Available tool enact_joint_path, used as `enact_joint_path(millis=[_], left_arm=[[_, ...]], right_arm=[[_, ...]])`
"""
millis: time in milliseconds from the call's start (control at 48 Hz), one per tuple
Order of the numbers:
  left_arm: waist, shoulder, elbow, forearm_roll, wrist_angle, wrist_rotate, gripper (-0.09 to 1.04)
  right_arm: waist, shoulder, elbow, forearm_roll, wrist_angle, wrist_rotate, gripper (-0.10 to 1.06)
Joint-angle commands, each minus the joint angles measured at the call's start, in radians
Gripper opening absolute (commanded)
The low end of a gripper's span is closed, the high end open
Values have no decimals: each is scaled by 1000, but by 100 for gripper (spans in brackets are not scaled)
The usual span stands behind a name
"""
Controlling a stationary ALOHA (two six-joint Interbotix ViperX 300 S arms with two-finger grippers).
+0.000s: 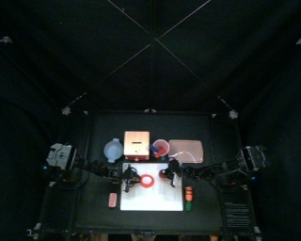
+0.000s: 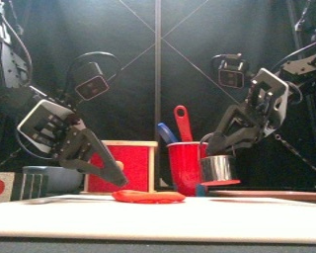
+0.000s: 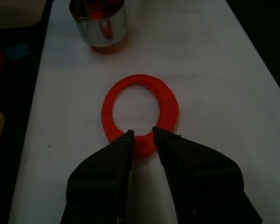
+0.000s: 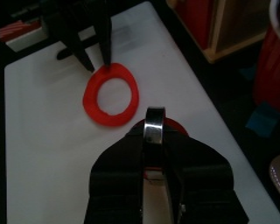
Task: Get the cutter from the drawer then cut the dough then place the extra dough in the bowl
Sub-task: Place the extra dough in the bowl
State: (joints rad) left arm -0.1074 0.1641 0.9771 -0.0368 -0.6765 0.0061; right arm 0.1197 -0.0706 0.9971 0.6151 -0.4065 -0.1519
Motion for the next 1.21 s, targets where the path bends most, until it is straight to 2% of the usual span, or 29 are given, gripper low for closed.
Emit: enact_joint_path(millis=[21, 167, 375, 521, 688, 1021, 1208], left_arm=[[8, -43, -14, 2, -5, 2, 69], [20, -41, -38, 2, 21, 2, 69], [58, -11, -132, 11, 227, 3, 69], [77, 0, -169, 17, 302, 17, 69], [92, 2, -183, 18, 311, 43, 70], [94, 3, -186, 18, 318, 64, 70], [94, 9, -187, 18, 319, 64, 76]], right_arm=[[-3, -20, -8, 0, 34, -2, 59], [-3, -23, -15, -9, 55, -2, 72], [-3, -69, -37, -77, 77, -2, 84], [-3, -110, -43, -117, 87, -2, 85], [-3, -135, -37, -135, 87, -2, 85], [-3, -137, -32, -149, 87, -2, 85], [-3, -137, -32, -149, 87, -2, 85]])
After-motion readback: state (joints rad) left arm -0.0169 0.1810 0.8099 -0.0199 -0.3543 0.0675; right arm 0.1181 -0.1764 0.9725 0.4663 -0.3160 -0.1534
